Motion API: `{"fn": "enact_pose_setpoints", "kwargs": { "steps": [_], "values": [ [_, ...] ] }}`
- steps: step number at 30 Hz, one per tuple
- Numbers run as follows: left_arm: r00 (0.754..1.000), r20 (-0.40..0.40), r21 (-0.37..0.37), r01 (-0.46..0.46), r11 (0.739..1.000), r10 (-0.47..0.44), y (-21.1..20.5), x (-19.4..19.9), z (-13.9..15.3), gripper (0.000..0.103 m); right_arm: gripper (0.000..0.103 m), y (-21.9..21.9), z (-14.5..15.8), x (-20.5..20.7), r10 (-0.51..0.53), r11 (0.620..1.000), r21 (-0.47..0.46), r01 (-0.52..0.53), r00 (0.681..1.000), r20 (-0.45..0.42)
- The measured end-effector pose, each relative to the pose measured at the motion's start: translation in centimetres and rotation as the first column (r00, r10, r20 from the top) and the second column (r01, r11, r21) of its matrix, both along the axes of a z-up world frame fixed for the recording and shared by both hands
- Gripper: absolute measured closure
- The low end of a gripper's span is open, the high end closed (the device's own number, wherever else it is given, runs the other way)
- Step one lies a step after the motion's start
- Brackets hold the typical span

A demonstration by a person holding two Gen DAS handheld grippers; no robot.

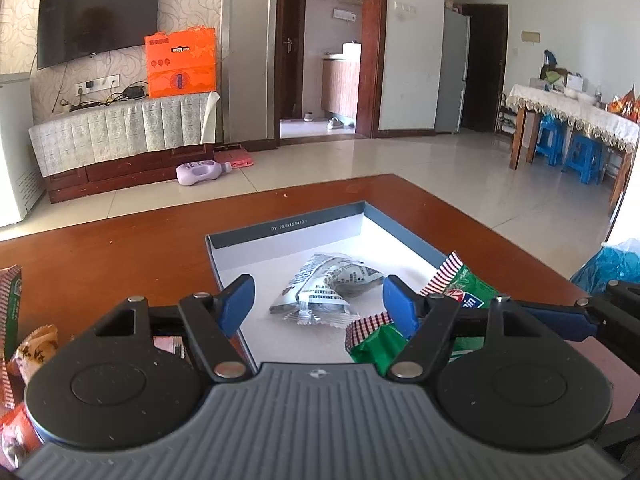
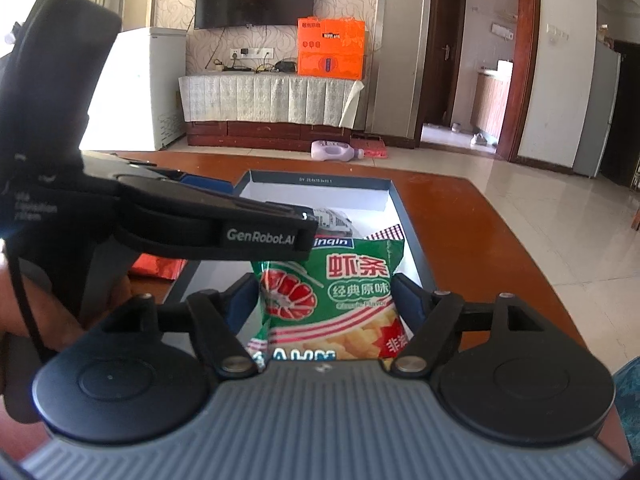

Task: Organize snacks
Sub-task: 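Open the left tool to drop the silver bag while the right tool releases the green bag into the box, then grasp the brown-wrapped chocolate with the left tool while the right tool grasps the white pastry packet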

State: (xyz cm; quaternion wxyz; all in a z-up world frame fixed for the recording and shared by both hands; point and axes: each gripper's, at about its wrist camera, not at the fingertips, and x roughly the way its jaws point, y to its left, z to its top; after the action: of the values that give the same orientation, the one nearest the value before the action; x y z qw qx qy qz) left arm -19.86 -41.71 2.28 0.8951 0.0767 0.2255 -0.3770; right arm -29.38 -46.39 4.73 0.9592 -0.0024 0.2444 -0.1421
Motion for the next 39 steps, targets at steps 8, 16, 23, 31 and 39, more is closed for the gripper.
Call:
{"fn": "enact_pose_setpoints", "kwargs": {
  "steps": [8, 16, 23, 31, 39],
  "values": [
    [1.0, 0.028, -0.037, -0.011, 0.999, 0.012, 2.0, -2.5, 1.2, 0.021, 0.018, 1.3, 0.6, -1.4, -0.013, 0.998, -0.065, 0.015, 0.999, 0.042],
    [0.998, 0.032, -0.043, -0.047, 0.998, 0.049, 3.9, -3.6, 2.3, 0.021, 0.018, 2.0, 1.2, -2.0, -0.021, 0.998, -0.064, 0.025, 0.997, 0.071],
    [0.997, 0.044, -0.048, -0.057, 0.997, 0.059, 5.8, -5.3, 3.4, 0.021, 0.019, 3.5, 2.0, -2.8, -0.015, 0.994, -0.102, 0.026, 0.995, 0.103],
    [0.995, 0.068, -0.062, -0.074, 0.995, 0.078, 10.0, -7.1, 5.1, 0.02, 0.018, 4.6, 2.7, -4.4, -0.009, 0.998, -0.067, 0.019, 0.988, 0.154],
    [0.98, 0.026, -0.109, -0.192, 0.975, 0.196, 17.8, -7.9, 6.7, 0.02, 0.019, 7.2, 3.4, -3.6, 0.081, 0.996, -0.047, -0.073, 0.977, 0.199]
  ]
}}
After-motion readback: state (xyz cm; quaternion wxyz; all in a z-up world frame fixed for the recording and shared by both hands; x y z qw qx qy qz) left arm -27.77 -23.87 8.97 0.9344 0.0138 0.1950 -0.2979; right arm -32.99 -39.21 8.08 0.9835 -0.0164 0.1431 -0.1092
